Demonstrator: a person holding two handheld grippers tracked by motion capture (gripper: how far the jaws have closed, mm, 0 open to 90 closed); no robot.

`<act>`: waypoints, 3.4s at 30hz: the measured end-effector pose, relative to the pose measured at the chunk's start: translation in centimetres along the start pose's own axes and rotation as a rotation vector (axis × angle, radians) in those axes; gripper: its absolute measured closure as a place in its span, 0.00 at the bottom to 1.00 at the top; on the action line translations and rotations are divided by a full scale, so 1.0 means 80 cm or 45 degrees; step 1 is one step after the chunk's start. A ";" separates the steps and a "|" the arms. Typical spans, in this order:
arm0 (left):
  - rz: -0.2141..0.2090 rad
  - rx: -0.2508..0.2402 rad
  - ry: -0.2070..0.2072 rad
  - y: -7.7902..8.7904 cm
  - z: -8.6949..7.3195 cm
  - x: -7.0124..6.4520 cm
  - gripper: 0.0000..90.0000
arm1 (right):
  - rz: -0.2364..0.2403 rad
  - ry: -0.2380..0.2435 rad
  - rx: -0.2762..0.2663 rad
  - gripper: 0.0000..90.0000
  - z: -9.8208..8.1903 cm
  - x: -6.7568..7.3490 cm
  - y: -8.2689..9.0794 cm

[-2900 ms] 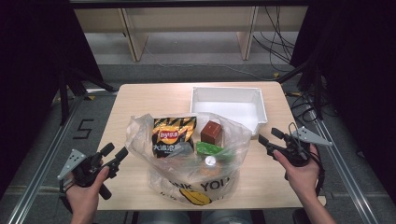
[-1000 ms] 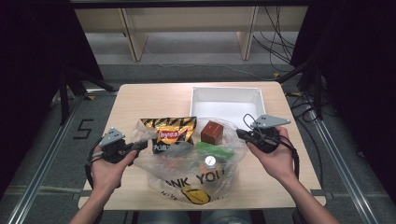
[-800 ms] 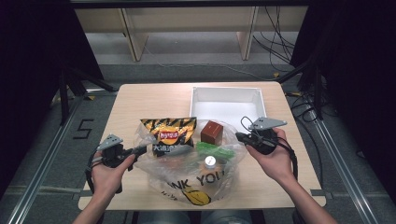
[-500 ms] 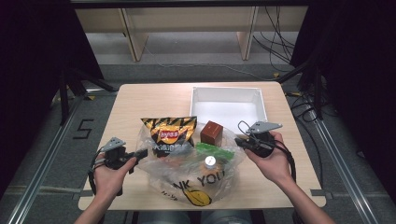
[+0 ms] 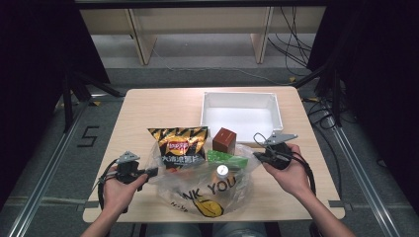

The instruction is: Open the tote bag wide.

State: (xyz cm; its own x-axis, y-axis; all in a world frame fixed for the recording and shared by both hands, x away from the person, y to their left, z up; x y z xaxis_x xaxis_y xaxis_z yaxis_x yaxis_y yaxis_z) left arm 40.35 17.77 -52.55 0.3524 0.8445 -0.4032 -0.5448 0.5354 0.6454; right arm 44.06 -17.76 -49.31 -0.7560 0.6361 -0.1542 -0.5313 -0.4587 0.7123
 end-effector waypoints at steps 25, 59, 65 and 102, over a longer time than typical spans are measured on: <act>-0.080 -0.513 -0.243 0.116 0.072 -0.088 0.49 | -0.090 0.046 -0.234 0.69 0.062 0.001 0.060; -0.416 -0.079 -0.772 0.007 0.009 -0.219 0.99 | -0.054 0.066 -0.207 0.69 0.051 0.006 0.052; -0.488 -0.154 -0.791 0.013 0.006 -0.233 0.99 | -0.062 0.064 -0.206 0.69 0.051 0.007 0.050; -0.519 0.073 -0.862 -0.051 -0.078 -0.237 0.97 | 0.023 0.079 -0.271 0.63 0.064 0.026 0.068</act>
State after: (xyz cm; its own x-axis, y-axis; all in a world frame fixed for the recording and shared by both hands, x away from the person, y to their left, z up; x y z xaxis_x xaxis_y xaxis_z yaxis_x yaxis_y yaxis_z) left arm 31.14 -0.42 -51.62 0.9122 0.3834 -0.1445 -0.2394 0.7849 0.5715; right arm 41.57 -15.78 -42.23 -0.7848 0.5902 -0.1890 -0.5811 -0.5948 0.5555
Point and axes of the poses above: each handheld gripper's, and its own axes: y roughly backward along the jaws, z roughly out of its top, x roughly to its left, the point moved 9 cm from there along -y, roughly forward along the jaws, and after that the axes turned 13 degrees about y, right-handed, at the moved point
